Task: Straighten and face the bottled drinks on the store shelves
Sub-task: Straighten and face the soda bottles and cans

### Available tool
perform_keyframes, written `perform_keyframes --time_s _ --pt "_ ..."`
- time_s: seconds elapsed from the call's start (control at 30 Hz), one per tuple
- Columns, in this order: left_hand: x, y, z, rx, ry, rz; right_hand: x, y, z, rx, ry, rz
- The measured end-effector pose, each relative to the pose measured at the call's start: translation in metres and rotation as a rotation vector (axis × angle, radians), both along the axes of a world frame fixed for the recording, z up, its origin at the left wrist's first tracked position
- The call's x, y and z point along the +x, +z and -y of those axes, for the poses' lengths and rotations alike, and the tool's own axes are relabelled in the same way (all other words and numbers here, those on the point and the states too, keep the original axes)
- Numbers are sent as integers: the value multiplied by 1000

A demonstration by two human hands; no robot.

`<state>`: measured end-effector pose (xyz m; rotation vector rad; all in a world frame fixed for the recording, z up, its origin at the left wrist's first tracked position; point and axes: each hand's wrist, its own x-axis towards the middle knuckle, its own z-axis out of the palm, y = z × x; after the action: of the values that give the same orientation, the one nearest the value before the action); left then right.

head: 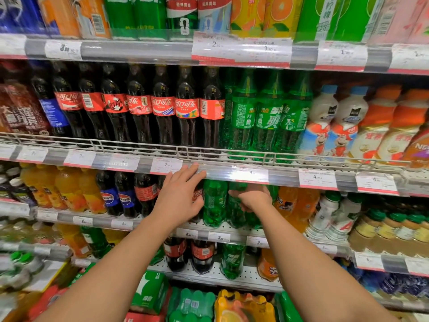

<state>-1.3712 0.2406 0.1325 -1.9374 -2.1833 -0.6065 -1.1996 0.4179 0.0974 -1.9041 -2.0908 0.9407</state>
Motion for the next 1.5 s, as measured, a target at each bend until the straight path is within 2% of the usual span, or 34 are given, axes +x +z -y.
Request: perform_keyframes --time_s 0.07,0.1,0.13,0.33,0.47,0.57,0.63,0.7,0.8,0.9,1.03,1.17,1.33,1.4,1.5 --pt "0 1 0 -4 -2 -3 7 -14 -7 -89 -62 -261" --pt "0 1 -1 -7 -1 -6 11 -18 -7 -110 -82 -341" --pt "0 2 -1 -11 1 -5 13 -18 -6 -92 -74 -341" --pt "-1 -1 -2 -2 -1 3 19 -7 5 18 48 -134" --pt "-2 -3 -1 25 -12 -1 21 5 8 4 98 -50" --pt "-1 -3 -1 42 -26 -19 18 9 9 -15 131 147" --pt "-1 -3 -1 42 -23 -23 21 1 6 80 180 176" --pt "-2 -3 -2 47 -23 -19 40 -1 16 285 218 125" --pt "-1 -4 -2 53 -20 -25 68 -7 30 560 56 -67" --pt "0 -5 -3 61 -14 -32 74 -16 30 676 -73 -10" --pt "0 -6 -3 66 -13 -24 66 -14 23 598 -14 128" --pt "-2 -6 -3 58 -17 -31 58 -2 6 418 -5 190" --pt "-1 -6 -1 69 -20 -27 58 4 -18 66 -196 -160" --pt "-2 -7 -1 72 -22 -24 59 0 -21 70 -155 -132" --pt "-2 -7 -2 71 -22 -25 68 -5 -19 235 -86 63"
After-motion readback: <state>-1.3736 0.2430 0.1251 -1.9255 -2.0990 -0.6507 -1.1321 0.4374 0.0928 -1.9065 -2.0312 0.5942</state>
